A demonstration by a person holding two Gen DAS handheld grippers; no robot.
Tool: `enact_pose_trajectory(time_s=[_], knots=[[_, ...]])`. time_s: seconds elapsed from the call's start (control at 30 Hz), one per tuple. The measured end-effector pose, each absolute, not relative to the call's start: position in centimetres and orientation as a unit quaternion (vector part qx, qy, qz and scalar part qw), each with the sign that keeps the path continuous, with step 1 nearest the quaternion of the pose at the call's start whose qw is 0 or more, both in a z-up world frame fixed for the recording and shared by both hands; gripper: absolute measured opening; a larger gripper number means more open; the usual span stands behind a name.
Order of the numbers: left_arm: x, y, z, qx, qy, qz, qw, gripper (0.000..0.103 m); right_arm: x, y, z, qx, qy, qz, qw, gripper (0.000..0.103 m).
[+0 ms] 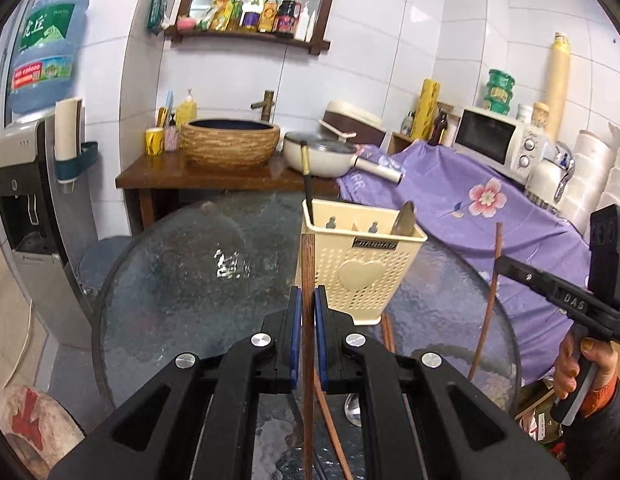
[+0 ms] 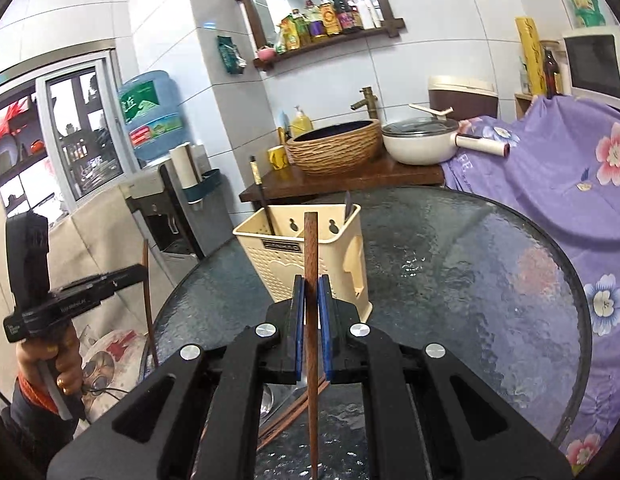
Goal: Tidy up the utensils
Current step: 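Lift both brown chopsticks and lower them into the cream holder with both tools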
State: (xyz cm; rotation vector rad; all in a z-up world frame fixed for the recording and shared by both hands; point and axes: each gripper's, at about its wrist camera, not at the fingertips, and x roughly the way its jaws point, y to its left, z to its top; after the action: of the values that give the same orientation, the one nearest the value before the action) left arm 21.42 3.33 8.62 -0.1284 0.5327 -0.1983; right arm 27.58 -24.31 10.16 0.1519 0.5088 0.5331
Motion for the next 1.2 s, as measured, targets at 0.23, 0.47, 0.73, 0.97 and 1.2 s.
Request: enact_pose_trajectory(time_s=[0.23,0.47,0.73,0.97,1.2], knots=[[20.5,2.9,9.4,-0.064,0.257,-0.119,0.957,0.007,26.5,-24.3,10.6,0.064,0.242,0.264,0.932,0.007],[19.7,3.0,10.9,-0.059,0.24,-0.124,0.961,0.007,25.7,-24.5,11.9,0.064,0.226,0.273,0.933,0.007],[19.9,2.6,12.1,-0.055,0.226,-0.123,0.965,0.007,25.8,-24.0,13.2,0.055,0.214,0.275,0.936,0.007],[21.1,1.7,13.9,-0.054,0.221,-0.131,0.965,0.007,26.6,-22.8,15.2,0.037,0.211,0.28,0.936,0.007],[23.0,1.3,17.6,-0.058,0.199,-0.128,0.97,0.007,28.0,-21.7,18.9,0.037,0.202,0.287,0.936,0.007]])
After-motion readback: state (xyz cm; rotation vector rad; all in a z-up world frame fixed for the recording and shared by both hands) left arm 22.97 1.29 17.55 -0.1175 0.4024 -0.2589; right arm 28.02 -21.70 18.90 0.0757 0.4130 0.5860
